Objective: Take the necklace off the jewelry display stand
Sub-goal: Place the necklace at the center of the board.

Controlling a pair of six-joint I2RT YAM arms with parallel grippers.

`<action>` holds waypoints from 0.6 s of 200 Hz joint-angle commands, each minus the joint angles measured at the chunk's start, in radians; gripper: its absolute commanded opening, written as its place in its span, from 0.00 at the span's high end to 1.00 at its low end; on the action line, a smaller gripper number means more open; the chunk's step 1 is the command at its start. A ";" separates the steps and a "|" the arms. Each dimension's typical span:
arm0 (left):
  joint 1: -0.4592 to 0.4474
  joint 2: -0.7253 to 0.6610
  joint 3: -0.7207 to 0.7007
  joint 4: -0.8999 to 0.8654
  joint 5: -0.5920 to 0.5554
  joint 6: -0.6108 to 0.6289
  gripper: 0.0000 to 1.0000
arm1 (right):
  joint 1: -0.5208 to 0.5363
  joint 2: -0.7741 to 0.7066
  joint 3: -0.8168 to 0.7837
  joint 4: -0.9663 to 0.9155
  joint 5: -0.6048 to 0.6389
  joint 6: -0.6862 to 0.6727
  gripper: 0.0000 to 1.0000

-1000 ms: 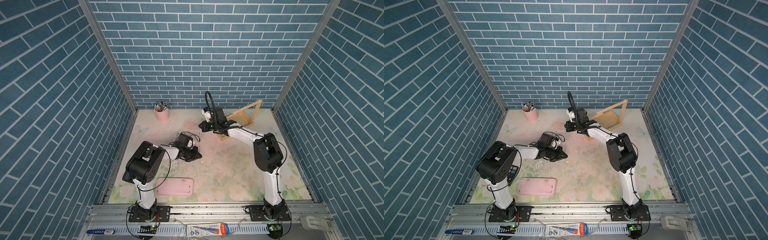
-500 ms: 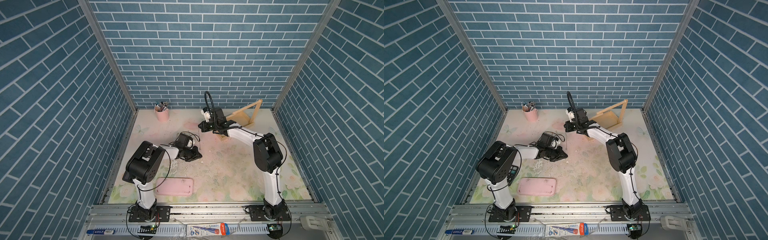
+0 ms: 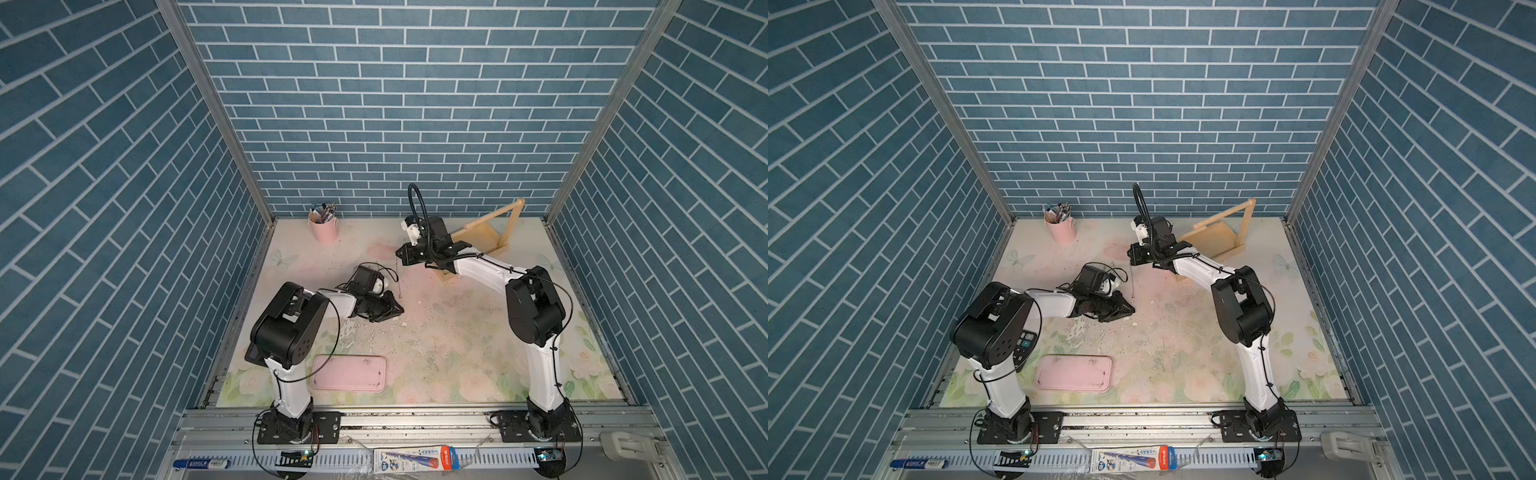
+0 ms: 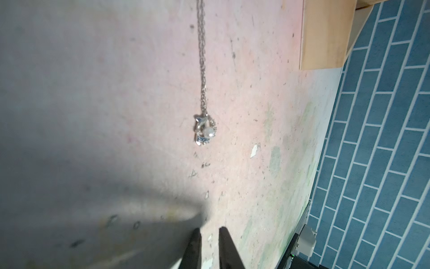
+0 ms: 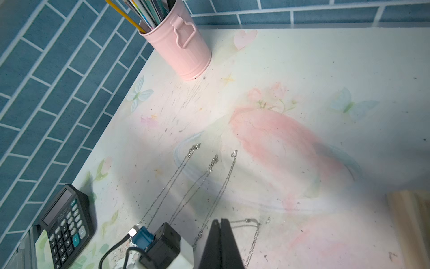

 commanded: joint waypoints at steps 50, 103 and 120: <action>0.022 -0.133 -0.018 0.017 -0.002 -0.011 0.73 | 0.004 0.054 0.047 -0.012 0.001 0.010 1.00; 0.064 -0.237 -0.016 -0.048 -0.005 0.000 0.68 | 0.000 0.117 0.121 -0.051 0.004 -0.013 1.00; 0.078 -0.264 -0.021 -0.057 -0.001 -0.001 0.67 | -0.002 0.138 0.146 -0.060 0.007 -0.021 1.00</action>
